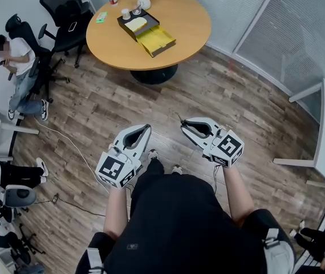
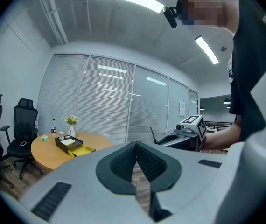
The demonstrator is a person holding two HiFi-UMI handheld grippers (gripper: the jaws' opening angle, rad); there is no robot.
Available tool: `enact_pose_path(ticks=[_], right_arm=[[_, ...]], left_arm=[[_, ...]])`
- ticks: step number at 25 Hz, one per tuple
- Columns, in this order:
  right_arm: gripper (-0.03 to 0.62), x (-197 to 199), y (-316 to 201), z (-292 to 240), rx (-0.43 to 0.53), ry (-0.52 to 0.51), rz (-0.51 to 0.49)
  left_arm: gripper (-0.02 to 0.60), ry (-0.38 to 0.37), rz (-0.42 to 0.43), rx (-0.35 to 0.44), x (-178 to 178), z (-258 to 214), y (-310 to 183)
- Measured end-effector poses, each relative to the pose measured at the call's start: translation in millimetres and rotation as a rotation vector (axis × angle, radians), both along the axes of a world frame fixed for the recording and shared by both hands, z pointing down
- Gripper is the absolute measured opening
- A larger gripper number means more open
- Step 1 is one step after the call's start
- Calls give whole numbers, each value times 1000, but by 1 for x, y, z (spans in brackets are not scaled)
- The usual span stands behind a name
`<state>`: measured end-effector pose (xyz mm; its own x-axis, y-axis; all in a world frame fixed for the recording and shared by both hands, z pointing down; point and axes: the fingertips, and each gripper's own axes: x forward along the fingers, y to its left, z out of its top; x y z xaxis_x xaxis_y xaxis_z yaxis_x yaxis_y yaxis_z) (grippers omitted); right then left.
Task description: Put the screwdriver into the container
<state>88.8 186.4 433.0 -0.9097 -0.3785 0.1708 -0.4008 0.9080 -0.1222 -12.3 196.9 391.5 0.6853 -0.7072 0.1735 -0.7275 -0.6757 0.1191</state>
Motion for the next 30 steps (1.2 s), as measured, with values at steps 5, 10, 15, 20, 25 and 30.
enact_pose_path(ticks=[5,10,15,20,25,30], right_arm=[[51,-19,-16,1,4,5,0],[51,-31,-30,4,-9,8,28],[51,-40,-43,1,-6,9,64],[51,-47,-55,3,-16,20,116],[51,-59,-66,13,-12,29,141],[51,-68,-72,16,-18,25,168]], left_arm=[[5,7,11,-13,-17,4,-17],[5,9,40,-16,-27,2,-37],[5,15,79,-11,-35,1,-54],[5,23,119,-22,-43,6,-67],[5,23,150,-22,-56,8,-82],[5,30,179,-12,-65,6,-90]])
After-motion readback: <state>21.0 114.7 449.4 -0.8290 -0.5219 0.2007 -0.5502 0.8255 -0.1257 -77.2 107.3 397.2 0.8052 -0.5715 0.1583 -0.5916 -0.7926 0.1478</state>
